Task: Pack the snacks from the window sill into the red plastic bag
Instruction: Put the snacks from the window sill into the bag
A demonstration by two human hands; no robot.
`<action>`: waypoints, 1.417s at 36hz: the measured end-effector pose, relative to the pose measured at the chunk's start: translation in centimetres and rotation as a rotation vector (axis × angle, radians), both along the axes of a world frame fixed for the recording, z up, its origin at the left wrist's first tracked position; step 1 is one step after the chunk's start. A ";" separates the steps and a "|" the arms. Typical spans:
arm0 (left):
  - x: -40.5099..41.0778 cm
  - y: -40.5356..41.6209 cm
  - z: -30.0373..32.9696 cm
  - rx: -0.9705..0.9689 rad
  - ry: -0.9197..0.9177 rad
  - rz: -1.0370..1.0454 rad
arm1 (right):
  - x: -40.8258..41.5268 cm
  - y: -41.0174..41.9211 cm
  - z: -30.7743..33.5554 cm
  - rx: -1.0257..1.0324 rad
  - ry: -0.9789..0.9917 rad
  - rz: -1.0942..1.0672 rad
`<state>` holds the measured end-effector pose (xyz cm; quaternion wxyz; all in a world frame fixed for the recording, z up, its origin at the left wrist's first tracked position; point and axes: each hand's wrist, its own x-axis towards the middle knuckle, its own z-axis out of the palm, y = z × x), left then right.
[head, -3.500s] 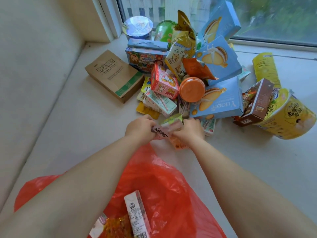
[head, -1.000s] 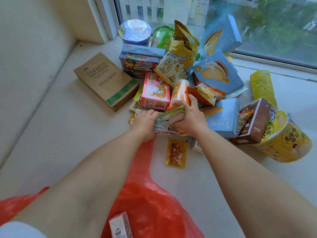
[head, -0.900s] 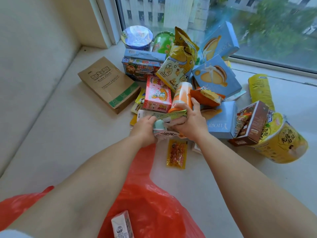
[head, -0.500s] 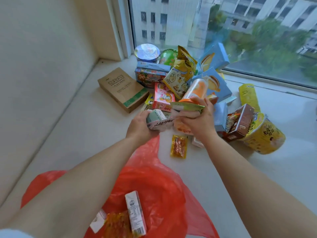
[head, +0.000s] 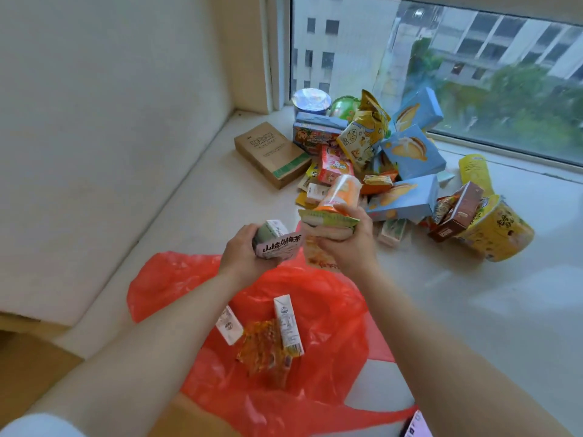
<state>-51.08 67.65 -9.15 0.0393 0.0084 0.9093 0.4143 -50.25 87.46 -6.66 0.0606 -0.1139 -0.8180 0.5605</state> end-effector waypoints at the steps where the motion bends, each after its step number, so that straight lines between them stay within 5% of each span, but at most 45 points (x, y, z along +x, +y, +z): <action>1: 0.8 -0.6 -0.1 -0.002 0.002 0.008 | 0.5 -0.3 -0.1 0.013 -0.009 0.034; 8: 6.0 -4.0 -0.8 -0.090 -0.007 -0.017 | 4.2 -1.1 -1.4 0.136 -0.150 0.272; 15: 9.0 -7.0 -1.5 -0.490 -0.037 -0.170 | 7.3 -2.1 -2.7 0.293 -0.280 0.516; 24: 6.6 -11.1 -2.1 -0.753 -0.143 -0.368 | 7.0 -4.5 -2.4 0.616 -0.469 0.743; 36: 3.3 -15.0 -4.6 -0.756 -0.234 -0.451 | 7.7 -12.1 -4.9 0.757 -0.568 0.642; 45: 1.2 -16.7 -6.1 -0.736 -0.240 -0.451 | 8.1 -14.2 -6.3 0.937 -0.661 0.759; 51: 0.0 -16.9 -6.7 -0.816 -0.183 -0.524 | 5.1 -13.7 -5.6 0.785 -0.717 0.616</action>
